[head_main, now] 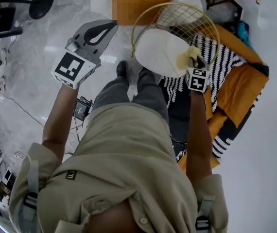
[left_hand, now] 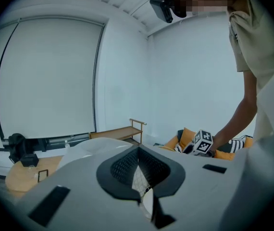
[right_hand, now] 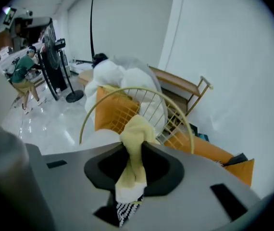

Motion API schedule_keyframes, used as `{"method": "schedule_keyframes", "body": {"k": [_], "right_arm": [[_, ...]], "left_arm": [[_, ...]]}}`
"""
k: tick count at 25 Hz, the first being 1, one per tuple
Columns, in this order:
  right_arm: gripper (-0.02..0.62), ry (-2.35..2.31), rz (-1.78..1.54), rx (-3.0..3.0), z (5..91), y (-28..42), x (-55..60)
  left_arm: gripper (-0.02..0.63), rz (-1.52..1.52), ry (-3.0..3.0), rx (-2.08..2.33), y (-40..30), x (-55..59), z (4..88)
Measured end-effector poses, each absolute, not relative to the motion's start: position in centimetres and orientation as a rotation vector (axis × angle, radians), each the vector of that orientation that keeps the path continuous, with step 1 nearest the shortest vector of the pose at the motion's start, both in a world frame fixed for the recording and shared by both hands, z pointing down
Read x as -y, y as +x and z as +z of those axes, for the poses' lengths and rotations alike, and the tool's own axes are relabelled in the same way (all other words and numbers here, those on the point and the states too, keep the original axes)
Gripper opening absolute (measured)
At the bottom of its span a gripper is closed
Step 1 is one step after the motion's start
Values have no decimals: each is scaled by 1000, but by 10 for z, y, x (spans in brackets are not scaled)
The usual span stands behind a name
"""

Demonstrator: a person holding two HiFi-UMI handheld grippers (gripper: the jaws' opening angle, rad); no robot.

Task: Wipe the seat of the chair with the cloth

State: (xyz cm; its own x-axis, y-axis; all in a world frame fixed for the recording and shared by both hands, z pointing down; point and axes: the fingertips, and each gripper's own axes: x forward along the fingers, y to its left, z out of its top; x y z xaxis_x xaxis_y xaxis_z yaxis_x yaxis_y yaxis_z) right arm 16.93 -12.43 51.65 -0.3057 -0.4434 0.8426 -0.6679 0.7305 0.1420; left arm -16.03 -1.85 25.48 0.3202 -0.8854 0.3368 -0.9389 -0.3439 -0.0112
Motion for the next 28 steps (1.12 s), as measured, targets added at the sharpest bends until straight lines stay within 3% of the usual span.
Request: {"method": "schedule_keyframes", "body": {"k": [19,28], "right_arm": [[91,1323,-59,2585,87,147,56],[74,1386,-99,2647,11,163,1]], "left_arm": [[17,289,2667,1687,-159,-53,115],[17,283,2736,1672,-156,-97,82]]}}
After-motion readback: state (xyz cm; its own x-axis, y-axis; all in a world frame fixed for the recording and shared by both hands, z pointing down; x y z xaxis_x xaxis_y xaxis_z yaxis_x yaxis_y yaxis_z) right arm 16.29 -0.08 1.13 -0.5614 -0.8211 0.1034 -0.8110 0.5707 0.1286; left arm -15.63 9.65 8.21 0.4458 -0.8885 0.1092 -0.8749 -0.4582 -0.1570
